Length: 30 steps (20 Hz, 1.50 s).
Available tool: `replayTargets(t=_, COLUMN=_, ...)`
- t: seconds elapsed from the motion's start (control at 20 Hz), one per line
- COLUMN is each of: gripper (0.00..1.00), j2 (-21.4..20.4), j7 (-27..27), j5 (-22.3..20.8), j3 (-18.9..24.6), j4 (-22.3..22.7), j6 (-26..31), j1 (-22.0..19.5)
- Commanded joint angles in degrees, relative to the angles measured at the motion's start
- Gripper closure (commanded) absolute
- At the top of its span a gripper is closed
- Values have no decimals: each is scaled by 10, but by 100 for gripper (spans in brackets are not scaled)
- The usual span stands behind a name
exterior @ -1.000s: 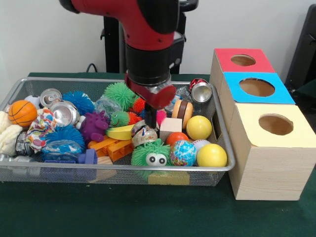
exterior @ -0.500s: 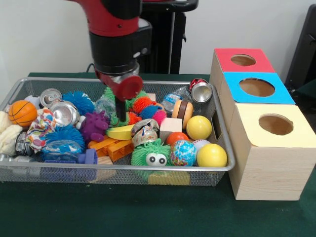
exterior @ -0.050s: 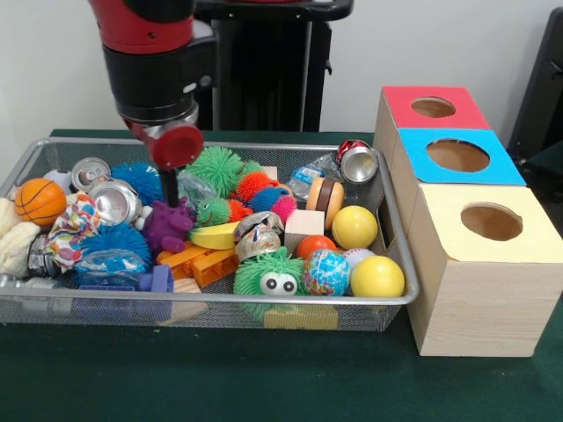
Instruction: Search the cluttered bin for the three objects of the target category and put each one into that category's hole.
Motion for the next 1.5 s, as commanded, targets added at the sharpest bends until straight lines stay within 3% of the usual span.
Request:
replayTargets(t=0.05, gripper=100, j2=22, j7=-104, j5=-49, j3=59, j4=-23, j6=44, j1=-18)
replayTargets(t=1.5, gripper=100, j2=63, j7=-148, j5=-166, j3=126, j4=-60, j6=20, j1=-112)
